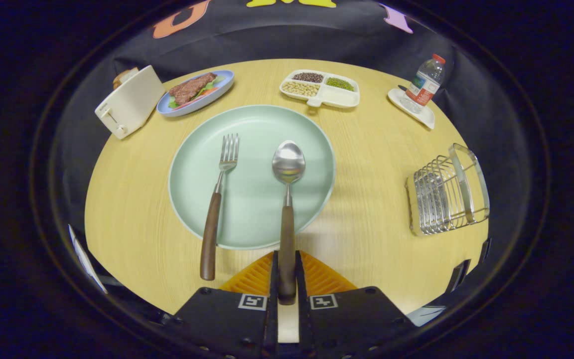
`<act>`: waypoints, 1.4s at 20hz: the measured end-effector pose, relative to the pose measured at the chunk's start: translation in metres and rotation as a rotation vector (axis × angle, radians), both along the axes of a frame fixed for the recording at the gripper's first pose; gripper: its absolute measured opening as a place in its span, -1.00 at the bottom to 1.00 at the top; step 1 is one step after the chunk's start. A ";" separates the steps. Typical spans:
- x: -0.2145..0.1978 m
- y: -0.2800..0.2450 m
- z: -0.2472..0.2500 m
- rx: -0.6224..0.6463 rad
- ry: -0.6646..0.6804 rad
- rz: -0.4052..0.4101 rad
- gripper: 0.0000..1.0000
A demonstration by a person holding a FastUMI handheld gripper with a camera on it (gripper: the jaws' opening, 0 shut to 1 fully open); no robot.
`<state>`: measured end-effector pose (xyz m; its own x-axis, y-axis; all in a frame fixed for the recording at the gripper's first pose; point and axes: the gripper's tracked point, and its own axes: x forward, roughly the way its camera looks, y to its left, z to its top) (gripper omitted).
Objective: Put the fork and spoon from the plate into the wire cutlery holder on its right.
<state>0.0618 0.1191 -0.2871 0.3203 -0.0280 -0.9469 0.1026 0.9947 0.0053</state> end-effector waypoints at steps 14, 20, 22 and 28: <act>0.004 -0.016 0.034 0.041 -0.109 0.068 -0.99; -0.013 -0.047 0.077 0.072 -0.158 0.069 -0.99; -0.022 -0.065 0.093 0.066 -0.179 0.058 -0.99; -0.059 -0.127 0.137 0.070 -0.229 0.008 -0.99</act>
<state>0.0026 -0.0078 -0.1501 0.5271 0.0387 -0.8489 0.0825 0.9919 0.0965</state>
